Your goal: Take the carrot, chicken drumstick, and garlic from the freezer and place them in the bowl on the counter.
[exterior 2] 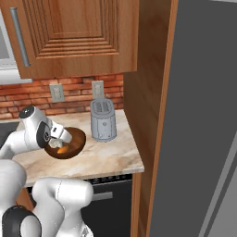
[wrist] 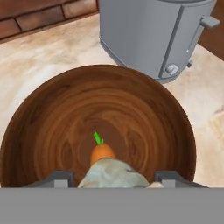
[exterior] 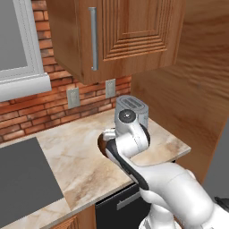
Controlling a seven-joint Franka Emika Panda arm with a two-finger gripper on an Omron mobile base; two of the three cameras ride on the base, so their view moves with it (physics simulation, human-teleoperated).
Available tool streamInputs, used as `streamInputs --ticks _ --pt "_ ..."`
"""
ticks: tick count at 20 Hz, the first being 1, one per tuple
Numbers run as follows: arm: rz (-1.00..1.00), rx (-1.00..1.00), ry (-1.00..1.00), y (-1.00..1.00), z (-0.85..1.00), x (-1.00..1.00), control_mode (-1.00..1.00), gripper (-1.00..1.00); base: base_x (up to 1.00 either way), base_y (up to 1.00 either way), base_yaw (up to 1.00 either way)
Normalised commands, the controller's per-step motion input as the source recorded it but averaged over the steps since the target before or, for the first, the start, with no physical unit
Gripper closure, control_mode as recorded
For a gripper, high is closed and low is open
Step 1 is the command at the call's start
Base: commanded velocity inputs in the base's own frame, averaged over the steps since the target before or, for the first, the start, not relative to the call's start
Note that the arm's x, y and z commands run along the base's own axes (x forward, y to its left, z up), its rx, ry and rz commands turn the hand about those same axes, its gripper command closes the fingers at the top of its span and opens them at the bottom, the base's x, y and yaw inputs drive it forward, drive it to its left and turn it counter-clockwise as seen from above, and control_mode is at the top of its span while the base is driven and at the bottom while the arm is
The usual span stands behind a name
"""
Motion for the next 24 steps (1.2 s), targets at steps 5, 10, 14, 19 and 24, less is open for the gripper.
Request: streamInputs --ticks 5,10,14,19,24 --pt "0.00 0.00 -0.02 0.00 0.05 0.00 -1.00 -1.00 0.00 0.00 0.00" --pt "-0.02 0.00 -0.13 0.00 0.65 -0.69 -1.00 -1.00 0.00 0.00 0.00" --pt "-0.08 0.08 -0.05 0.00 0.81 -1.00 -1.00 -1.00 0.00 0.00 0.00" --pt "-0.06 0.17 -0.01 -0.13 0.49 -1.00 -1.00 -1.00 0.00 0.00 0.00" --pt "-0.05 0.21 0.13 -0.24 0.60 -1.00 -1.00 -1.00 0.00 0.00 0.00"
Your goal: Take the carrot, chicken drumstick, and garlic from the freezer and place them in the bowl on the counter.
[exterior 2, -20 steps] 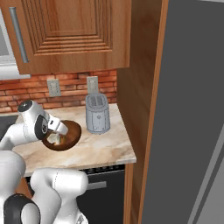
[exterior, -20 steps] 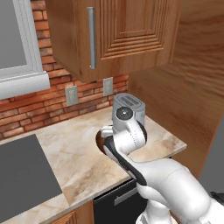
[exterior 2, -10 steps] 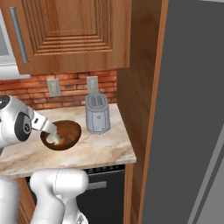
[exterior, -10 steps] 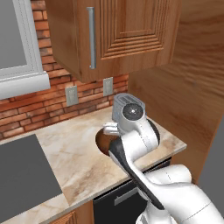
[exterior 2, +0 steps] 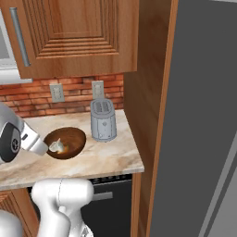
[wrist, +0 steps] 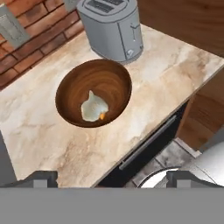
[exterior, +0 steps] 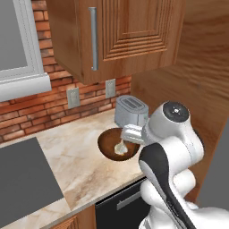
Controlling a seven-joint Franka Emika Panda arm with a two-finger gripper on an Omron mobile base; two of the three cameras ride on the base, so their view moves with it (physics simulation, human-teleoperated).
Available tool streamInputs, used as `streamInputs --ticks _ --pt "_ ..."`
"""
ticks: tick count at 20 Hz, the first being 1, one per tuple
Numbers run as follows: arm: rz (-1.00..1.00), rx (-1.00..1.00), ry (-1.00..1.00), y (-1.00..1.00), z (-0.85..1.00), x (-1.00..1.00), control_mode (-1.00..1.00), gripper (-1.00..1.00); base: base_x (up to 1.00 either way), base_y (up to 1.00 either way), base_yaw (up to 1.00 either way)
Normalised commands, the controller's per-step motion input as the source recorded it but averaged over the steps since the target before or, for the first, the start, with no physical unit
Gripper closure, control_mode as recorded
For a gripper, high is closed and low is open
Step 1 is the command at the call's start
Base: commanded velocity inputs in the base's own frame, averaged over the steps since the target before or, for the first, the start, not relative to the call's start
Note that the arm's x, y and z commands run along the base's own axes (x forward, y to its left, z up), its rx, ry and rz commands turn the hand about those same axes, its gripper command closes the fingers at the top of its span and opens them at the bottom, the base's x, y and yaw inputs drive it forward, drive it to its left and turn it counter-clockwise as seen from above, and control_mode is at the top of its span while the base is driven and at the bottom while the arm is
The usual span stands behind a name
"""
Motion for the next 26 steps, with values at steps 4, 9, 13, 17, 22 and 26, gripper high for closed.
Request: streamInputs --ticks 4,9,13,17,22,26 --pt "0.00 0.18 0.27 -0.35 0.30 -1.00 -1.00 -1.00 0.00 0.00 0.00" --pt "0.00 0.04 0.13 -0.06 0.00 -0.40 1.00 -1.00 -0.60 0.03 -0.08" --pt "0.00 0.00 0.00 0.00 0.00 0.00 1.00 -1.00 -1.00 0.00 -0.23" --pt "0.00 0.00 0.00 0.00 0.00 0.00 1.00 -1.00 -1.00 -0.31 -0.23" --pt "0.00 0.00 0.00 0.00 0.00 0.00 1.00 -1.00 -1.00 -0.88 -0.31" --pt "0.00 0.00 0.00 0.00 0.00 0.00 1.00 -1.00 -1.00 -1.00 -0.28"
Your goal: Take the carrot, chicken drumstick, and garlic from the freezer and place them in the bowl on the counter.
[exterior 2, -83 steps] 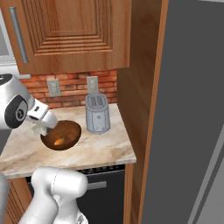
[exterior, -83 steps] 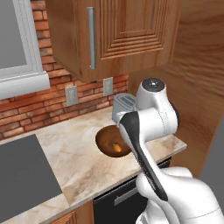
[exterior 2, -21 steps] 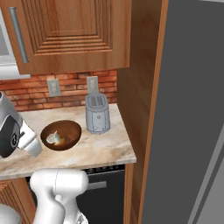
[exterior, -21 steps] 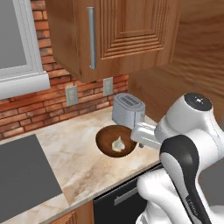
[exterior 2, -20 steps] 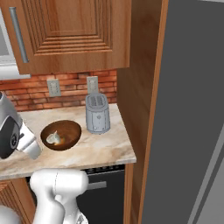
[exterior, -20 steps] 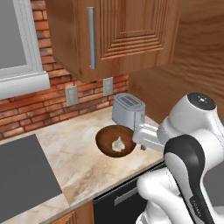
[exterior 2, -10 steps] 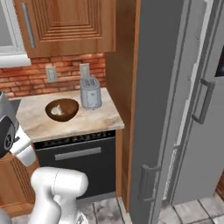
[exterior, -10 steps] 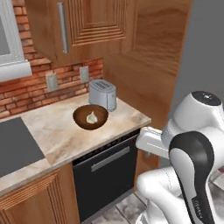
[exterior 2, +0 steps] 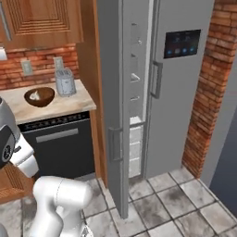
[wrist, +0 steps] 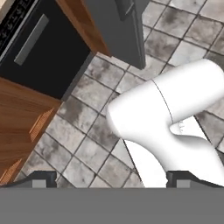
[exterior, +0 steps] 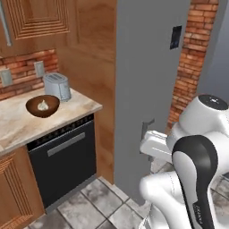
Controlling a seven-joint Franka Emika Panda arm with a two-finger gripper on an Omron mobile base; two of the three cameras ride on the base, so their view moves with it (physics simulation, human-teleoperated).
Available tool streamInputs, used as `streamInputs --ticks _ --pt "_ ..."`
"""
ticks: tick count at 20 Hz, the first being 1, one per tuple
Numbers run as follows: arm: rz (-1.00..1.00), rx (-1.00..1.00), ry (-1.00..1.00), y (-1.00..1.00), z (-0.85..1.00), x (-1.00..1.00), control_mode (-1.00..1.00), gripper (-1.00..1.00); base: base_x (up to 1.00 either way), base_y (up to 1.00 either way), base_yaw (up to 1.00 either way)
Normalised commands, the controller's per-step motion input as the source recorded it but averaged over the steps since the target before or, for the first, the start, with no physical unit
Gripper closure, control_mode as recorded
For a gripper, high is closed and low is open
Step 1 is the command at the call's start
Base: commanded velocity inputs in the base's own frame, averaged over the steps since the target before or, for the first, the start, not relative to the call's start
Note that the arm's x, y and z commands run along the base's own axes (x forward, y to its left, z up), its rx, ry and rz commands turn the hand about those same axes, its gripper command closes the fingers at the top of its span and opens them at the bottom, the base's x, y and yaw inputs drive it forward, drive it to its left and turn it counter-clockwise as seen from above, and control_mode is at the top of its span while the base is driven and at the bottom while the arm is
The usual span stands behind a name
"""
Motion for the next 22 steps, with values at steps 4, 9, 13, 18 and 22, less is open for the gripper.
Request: streamInputs --ticks 4,9,13,18,22 --pt "0.00 0.00 0.00 0.00 0.00 0.00 1.00 -1.00 -0.26 -1.00 -0.09" --pt "0.00 0.00 0.00 0.00 0.00 0.00 1.00 -1.00 0.40 -1.00 0.22" --pt "0.00 0.00 0.00 0.00 0.00 0.00 1.00 -1.00 0.40 -1.00 0.34" --pt "0.00 0.00 0.00 0.00 0.00 0.00 1.00 -1.00 0.18 -1.00 0.31" --pt "0.00 0.00 0.00 0.00 0.00 0.00 1.00 -1.00 0.07 -1.00 0.33"
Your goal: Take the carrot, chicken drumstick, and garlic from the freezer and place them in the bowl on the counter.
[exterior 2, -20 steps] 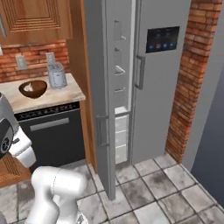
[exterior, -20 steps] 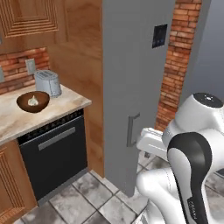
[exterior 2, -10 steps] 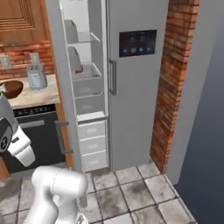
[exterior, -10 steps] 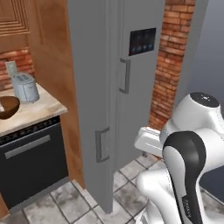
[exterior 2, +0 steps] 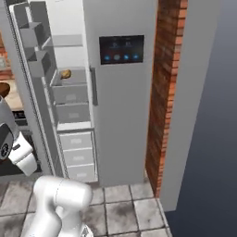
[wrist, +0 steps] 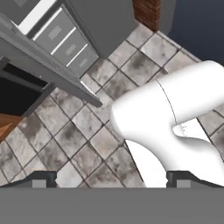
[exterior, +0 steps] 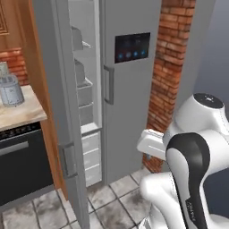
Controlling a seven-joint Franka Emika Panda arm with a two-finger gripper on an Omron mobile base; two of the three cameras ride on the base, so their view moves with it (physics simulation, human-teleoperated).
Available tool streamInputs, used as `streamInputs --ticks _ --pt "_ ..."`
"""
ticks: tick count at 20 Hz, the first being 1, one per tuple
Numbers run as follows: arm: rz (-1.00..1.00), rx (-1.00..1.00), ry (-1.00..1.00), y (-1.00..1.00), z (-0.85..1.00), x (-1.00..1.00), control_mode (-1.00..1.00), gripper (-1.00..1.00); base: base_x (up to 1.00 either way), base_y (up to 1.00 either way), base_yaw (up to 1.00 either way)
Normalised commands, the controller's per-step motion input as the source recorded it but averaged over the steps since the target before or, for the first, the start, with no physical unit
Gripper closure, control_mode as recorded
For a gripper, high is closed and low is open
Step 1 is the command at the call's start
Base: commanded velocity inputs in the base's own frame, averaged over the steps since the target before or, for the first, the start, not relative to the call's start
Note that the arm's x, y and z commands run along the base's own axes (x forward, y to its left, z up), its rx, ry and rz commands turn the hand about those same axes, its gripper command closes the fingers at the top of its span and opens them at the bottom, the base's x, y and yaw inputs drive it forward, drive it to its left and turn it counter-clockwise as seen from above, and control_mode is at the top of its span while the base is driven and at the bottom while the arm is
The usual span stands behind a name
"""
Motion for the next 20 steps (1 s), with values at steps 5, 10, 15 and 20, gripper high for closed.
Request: streamInputs --ticks 5,10,15,20 --pt "0.00 0.00 0.00 0.00 0.00 0.00 1.00 -1.00 0.67 -0.87 0.42" --pt "0.00 0.00 0.00 0.00 0.00 0.00 1.00 -1.00 0.92 -0.49 0.41" --pt "0.00 0.00 0.00 0.00 0.00 0.00 1.00 -1.00 1.00 0.00 0.15" --pt "0.00 0.00 0.00 0.00 0.00 0.00 1.00 -1.00 0.89 0.18 0.00"
